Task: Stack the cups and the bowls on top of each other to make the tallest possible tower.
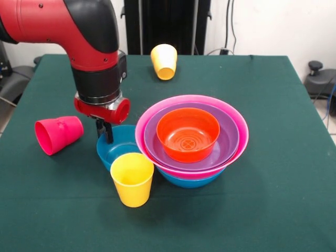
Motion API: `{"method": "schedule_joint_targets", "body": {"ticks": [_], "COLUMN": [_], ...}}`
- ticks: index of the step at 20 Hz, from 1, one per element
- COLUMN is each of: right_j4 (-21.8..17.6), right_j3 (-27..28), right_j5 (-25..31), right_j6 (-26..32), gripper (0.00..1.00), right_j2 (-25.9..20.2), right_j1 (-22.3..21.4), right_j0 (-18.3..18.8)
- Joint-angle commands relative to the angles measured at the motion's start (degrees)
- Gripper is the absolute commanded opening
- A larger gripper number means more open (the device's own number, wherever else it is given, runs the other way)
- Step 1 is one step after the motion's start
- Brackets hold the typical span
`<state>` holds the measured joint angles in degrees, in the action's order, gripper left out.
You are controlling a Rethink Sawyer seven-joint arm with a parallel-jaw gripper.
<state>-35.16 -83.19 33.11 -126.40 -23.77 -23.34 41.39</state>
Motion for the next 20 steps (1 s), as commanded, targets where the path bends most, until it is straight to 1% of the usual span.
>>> {"method": "schedule_joint_targets", "body": {"ticks": [1,3,6,10,14,20], "right_j4": [-4.0,-3.0,-1.7,0.5,1.2,0.9], "right_j3": [-4.8,-8.3,-12.1,-15.6,-18.0,-19.1], "right_j5": [3.6,4.8,7.0,9.8,12.7,14.0], "right_j6": [10.6,8.6,6.0,4.5,3.9,3.3], "gripper": [0.0,0.0,0.0,0.0,0.0,0.0], "right_j2": [-0.1,0.9,2.6,4.1,5.6,6.5], "right_j1": [-6.6,-10.6,-15.0,-19.6,-23.6,-25.3], "right_j0": [-3.4,-4.1,-5.6,-7.2,-8.9,-9.9]}}
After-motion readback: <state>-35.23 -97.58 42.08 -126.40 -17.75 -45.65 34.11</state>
